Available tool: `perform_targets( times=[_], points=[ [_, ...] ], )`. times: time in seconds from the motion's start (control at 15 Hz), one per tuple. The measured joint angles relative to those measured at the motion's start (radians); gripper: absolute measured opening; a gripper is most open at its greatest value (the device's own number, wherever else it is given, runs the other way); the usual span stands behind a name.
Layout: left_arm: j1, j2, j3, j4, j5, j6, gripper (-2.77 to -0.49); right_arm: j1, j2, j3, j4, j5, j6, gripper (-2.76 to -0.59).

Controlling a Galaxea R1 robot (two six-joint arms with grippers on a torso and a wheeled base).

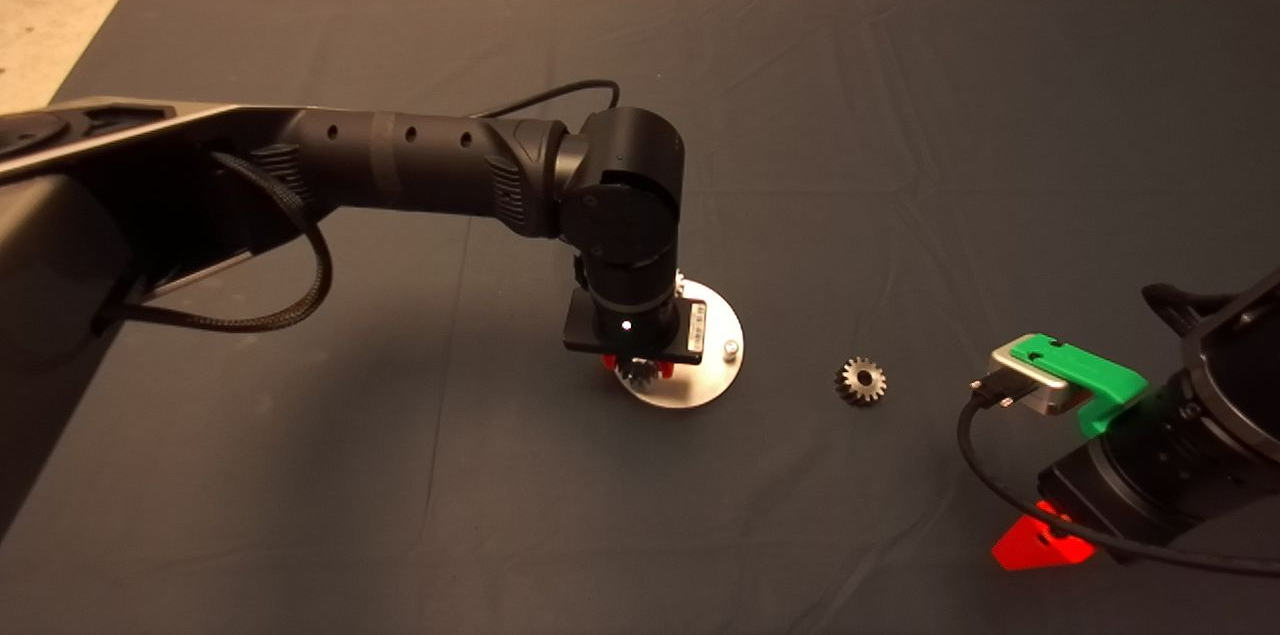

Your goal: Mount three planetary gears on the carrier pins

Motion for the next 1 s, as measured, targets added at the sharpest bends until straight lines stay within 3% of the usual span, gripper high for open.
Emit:
perform_targets(
  times=[1.0],
  points=[
    [0.001,0.0,0.002,0.0,0.0,0.0,-2.41,0.0,0.0,0.0,0.0,0.0,0.0,-0.6]
  ],
)
